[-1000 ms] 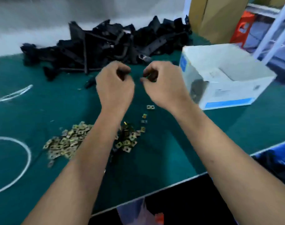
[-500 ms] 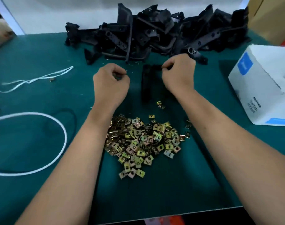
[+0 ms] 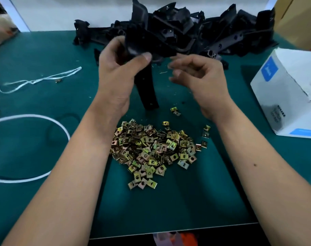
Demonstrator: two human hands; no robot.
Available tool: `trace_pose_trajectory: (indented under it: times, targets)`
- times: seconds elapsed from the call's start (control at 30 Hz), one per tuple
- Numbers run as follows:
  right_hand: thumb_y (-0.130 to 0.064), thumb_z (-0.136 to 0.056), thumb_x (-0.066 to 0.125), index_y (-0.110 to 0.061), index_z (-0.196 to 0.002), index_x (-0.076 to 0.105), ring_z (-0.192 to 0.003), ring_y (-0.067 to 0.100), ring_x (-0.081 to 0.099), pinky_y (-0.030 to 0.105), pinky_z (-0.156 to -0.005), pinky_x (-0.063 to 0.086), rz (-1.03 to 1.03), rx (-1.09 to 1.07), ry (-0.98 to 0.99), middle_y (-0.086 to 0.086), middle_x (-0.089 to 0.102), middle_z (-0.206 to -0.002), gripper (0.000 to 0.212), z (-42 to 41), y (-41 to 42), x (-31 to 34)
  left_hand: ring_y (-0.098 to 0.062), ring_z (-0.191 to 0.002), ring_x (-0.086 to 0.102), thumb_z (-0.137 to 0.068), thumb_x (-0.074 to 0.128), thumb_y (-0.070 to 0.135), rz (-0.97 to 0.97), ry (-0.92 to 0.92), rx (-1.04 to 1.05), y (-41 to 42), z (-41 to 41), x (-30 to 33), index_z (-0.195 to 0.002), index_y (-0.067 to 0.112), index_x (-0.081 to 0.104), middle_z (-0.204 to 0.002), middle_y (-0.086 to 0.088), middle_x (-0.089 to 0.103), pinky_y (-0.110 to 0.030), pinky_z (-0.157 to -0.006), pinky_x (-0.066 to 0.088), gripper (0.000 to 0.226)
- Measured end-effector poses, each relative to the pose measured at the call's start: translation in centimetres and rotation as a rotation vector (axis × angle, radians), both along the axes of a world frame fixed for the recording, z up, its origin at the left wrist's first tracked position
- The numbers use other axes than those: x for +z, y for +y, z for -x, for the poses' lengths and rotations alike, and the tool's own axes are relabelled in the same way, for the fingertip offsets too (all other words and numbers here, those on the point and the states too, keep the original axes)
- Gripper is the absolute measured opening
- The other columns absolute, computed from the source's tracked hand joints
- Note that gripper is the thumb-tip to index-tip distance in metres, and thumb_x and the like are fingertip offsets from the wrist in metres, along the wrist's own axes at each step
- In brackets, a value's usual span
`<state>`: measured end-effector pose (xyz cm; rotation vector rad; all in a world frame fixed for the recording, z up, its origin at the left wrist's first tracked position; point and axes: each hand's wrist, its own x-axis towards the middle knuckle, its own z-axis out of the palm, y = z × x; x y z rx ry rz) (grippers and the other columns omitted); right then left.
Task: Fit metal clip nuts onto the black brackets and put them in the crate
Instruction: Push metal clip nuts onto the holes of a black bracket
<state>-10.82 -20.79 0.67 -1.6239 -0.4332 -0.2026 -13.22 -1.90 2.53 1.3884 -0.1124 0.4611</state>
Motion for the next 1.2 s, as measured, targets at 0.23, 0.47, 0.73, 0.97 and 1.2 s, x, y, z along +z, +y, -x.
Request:
trace_pose_trajectory:
  times: [0.23,0.47,0.73,0.97,1.2]
  targets:
    - [-0.043,-0.076,0.088,-0.030,-0.095,0.077,-0.074,-0.009,0.061,0.005,-0.063,0.042,0.973,0.091,0.061,-0.016,0.072,-0.085,0.025,-0.6,-3.1,-0.6,-0.025,-0.078,0.074,-0.106,0.043,0.015,-0.324,-0.199,0.166,0.9,0.0,-0.5,-0.113,0.035,0.033,-0.100,0.010,0.062,-0.041,-0.079,0.060,0.023]
    - [-0.022,-0.083,0.085,-0.025,-0.087,0.069,-0.068,-0.008,0.056,0.006,-0.062,0.041,0.919,0.074,0.014,-0.014,0.065,-0.078,0.017,-0.2,-2.2,-1.0,-0.019,-0.093,0.062,-0.104,0.048,0.030,-0.930,-0.174,0.256,0.7,-0.6,-2.2,-0.125,0.026,0.032,-0.113,0.001,0.055,-0.039,-0.079,0.051,0.026]
    - [-0.012,-0.095,0.071,-0.013,-0.096,0.076,-0.055,0.008,0.059,0.022,-0.057,0.052,0.407,-0.094,0.099,-0.001,0.070,-0.074,0.005,-0.1,-0.8,-2.1,-0.028,-0.133,0.043,-0.075,0.077,0.066,-1.199,0.289,-0.121,1.1,-0.7,-3.7,-0.146,0.040,0.037,-0.140,0.000,0.049,-0.053,-0.115,0.032,0.085]
    - [-0.002,-0.096,0.068,-0.006,-0.099,0.076,-0.060,0.009,0.059,0.021,-0.056,0.052,0.085,-0.029,0.262,0.005,0.068,-0.076,0.010,0.3,0.4,-2.5,-0.009,-0.124,0.058,-0.068,0.094,0.040,-0.814,0.217,-0.165,0.9,-1.1,-4.5,-0.158,0.031,0.024,-0.132,0.011,0.063,-0.015,-0.103,0.040,0.114]
    - [-0.006,-0.097,0.068,-0.007,-0.089,0.076,-0.057,0.010,0.058,0.020,-0.053,0.051,-0.063,0.006,0.349,0.002,0.068,-0.069,0.012,0.3,0.5,-2.2,0.000,-0.107,0.060,-0.053,0.100,0.043,-0.817,0.137,-0.070,0.5,-1.7,-5.3,-0.156,0.019,0.032,-0.102,0.019,0.068,0.004,-0.084,0.034,0.126]
